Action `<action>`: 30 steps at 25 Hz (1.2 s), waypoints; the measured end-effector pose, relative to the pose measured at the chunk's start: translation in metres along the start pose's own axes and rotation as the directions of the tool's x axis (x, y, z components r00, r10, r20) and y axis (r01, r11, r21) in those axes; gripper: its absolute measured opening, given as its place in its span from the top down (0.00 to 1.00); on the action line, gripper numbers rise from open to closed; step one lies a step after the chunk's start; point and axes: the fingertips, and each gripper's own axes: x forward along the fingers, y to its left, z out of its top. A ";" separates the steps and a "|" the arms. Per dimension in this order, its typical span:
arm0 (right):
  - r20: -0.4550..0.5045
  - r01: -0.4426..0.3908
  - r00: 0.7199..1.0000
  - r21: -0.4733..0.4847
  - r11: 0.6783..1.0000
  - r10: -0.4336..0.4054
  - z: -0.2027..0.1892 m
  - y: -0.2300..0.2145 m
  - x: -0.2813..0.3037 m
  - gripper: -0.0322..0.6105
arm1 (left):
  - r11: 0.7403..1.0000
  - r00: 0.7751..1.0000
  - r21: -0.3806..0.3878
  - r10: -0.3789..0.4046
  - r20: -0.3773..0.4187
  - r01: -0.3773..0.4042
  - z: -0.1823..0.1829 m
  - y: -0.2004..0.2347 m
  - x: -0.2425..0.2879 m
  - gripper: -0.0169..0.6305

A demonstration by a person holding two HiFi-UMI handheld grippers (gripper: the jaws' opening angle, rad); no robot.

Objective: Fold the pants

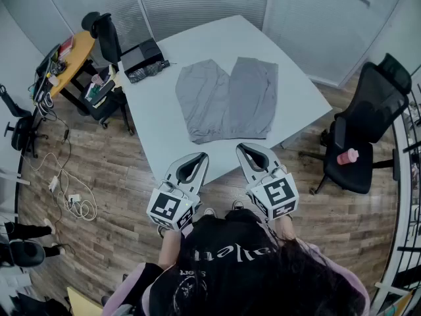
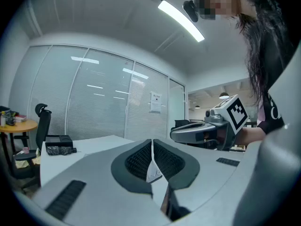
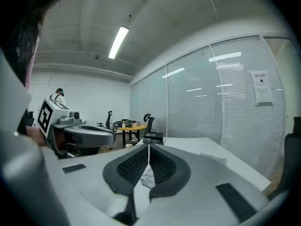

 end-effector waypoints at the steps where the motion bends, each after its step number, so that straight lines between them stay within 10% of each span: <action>1: -0.001 -0.001 1.000 0.000 1.000 0.001 -0.001 -0.001 0.000 0.91 | 1.000 1.000 0.000 0.001 -0.001 -0.001 -0.001 0.000 0.001 0.93; 30: -0.054 0.030 0.998 0.061 0.998 -0.027 -0.046 -0.093 0.016 0.91 | 0.998 0.992 0.017 0.066 -0.109 -0.064 -0.031 0.001 0.063 0.93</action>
